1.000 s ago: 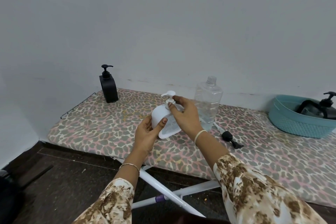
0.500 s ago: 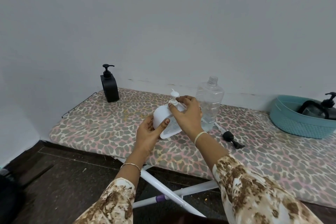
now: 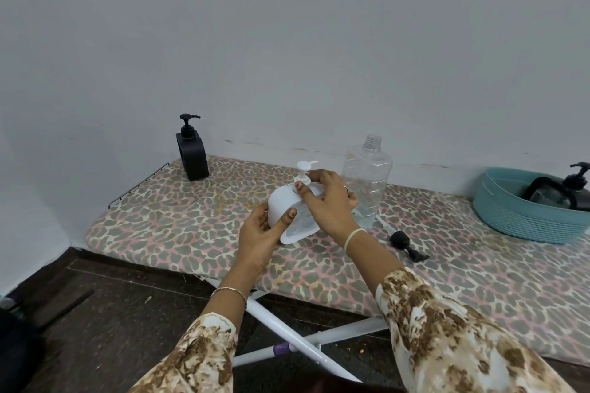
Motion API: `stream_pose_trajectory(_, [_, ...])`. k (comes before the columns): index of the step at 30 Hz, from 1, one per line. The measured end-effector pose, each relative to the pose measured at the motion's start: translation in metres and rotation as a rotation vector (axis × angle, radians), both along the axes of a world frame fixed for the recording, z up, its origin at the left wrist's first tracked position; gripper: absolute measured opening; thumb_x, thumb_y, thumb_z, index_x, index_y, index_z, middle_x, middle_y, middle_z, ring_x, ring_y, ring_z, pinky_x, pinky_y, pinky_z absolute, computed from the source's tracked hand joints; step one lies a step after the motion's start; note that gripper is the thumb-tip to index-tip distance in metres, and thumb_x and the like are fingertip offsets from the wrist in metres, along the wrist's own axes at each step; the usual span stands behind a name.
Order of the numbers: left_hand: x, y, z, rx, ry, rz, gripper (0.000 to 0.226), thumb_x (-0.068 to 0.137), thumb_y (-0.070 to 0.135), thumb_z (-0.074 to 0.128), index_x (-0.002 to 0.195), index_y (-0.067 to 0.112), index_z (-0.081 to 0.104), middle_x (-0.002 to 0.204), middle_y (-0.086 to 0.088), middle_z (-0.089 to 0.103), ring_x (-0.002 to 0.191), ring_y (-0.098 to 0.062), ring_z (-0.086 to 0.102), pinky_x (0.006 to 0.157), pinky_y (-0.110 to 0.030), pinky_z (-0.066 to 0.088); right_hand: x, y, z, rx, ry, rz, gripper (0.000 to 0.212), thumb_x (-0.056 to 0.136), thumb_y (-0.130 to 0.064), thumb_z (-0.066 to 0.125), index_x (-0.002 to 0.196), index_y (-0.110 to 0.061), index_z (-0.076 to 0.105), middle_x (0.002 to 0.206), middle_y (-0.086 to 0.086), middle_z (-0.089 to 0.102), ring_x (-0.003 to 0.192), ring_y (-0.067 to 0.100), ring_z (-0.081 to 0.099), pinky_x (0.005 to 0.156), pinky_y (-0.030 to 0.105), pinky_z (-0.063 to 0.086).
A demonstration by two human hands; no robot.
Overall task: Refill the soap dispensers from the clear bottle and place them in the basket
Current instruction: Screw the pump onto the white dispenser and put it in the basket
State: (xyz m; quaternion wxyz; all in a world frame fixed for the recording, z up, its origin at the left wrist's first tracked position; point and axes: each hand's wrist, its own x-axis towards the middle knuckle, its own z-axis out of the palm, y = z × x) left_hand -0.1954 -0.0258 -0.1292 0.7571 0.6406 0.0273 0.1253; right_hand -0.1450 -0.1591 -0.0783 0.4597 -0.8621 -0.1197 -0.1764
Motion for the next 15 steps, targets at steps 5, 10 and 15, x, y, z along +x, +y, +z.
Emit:
stream_pose_trajectory(5, [-0.001, 0.0, 0.001, -0.012, 0.002, -0.003, 0.058, 0.067, 0.043, 0.078, 0.118, 0.019, 0.063, 0.113, -0.005, 0.07, 0.101, -0.02, 0.069, 0.076, -0.041, 0.06, 0.003, -0.003, 0.004, 0.083, 0.007, 0.008, 0.032, 0.08, -0.044, 0.071, 0.105, -0.026, 0.06, 0.111, -0.007, 0.057, 0.11, 0.013, 0.054, 0.101, 0.037, 0.039])
stream_pose_trajectory(10, [-0.001, 0.0, 0.001, -0.016, 0.004, -0.005, 0.052, 0.068, 0.042, 0.078, 0.114, 0.024, 0.063, 0.113, -0.004, 0.07, 0.101, -0.019, 0.069, 0.074, -0.04, 0.06, 0.004, -0.007, 0.009, -0.016, 0.041, 0.106, 0.041, 0.087, -0.042, 0.065, 0.122, -0.019, 0.063, 0.131, -0.004, 0.056, 0.124, 0.015, 0.049, 0.11, 0.036, 0.027])
stream_pose_trajectory(15, [-0.001, -0.001, 0.001, 0.002, 0.001, -0.006, 0.054, 0.07, 0.04, 0.078, 0.117, 0.02, 0.063, 0.114, -0.005, 0.07, 0.1, -0.019, 0.07, 0.073, -0.038, 0.059, -0.003, -0.004, 0.016, -0.102, 0.0, -0.126, 0.039, 0.079, -0.053, 0.068, 0.107, -0.025, 0.067, 0.112, -0.011, 0.065, 0.11, 0.011, 0.053, 0.091, 0.016, 0.019])
